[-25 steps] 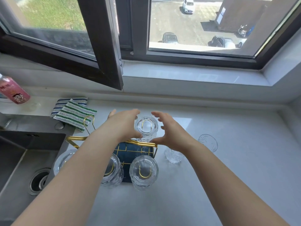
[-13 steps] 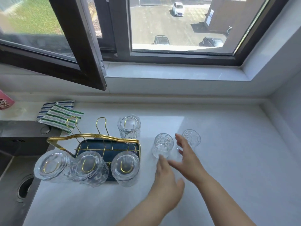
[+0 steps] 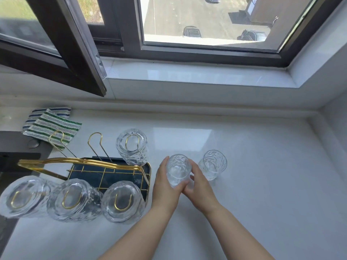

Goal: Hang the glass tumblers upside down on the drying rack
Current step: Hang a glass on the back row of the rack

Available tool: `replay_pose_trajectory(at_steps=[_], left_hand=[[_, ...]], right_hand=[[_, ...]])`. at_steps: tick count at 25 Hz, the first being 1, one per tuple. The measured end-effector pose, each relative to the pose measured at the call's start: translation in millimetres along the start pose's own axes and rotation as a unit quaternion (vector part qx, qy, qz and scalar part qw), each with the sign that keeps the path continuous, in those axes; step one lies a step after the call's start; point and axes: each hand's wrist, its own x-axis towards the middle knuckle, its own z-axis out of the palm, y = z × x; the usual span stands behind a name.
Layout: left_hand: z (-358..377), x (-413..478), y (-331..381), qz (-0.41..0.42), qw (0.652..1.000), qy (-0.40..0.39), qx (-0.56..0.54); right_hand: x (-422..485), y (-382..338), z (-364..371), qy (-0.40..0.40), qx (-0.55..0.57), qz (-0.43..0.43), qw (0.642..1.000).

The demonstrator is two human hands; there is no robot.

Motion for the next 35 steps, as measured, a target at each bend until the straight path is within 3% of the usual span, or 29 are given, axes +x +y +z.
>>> replay_pose_trajectory(at_steps=[8, 12, 16, 20, 22, 25, 29, 35], left_hand=[[-13.7, -35.9, 36.6, 0.042, 0.999, -0.005, 0.028], [-44.8, -66.7, 74.7, 0.087, 0.995, -0.04, -0.029], [-89.2, -94.5, 113.1, 0.109, 0.982, -0.086, -0.128], [-131.0, -98.6, 128.7, 0.137, 0.965, -0.097, -0.201], [-156.2, -91.9, 128.2, 0.157, 0.967, -0.096, -0.174], [-201.6, -76.5, 129.3, 0.201, 0.976, -0.08, -0.017], [-245.9, -49.6, 142.9, 0.272, 0.943, -0.086, 0.171], [-271.0, 12.3, 127.6, 0.243, 0.941, -0.082, 0.219]], right_hand=[[-45.1, -23.2, -16.3, 0.056, -0.018, -0.074, 0.996], [-78.1, -63.5, -41.2, 0.066, 0.037, -0.107, 0.991], [-97.4, -112.2, -50.9, -0.07, 0.263, -0.081, 0.959], [-94.8, -153.5, -36.9, -0.147, 0.335, -0.108, 0.924], [-87.8, -173.4, -30.5, -0.159, 0.32, -0.126, 0.926], [-70.4, -204.4, -22.0, -0.141, 0.229, -0.157, 0.95], [-41.8, -249.6, -2.2, -0.094, 0.102, -0.196, 0.971], [8.8, -269.5, 41.4, -0.068, -0.107, -0.205, 0.971]])
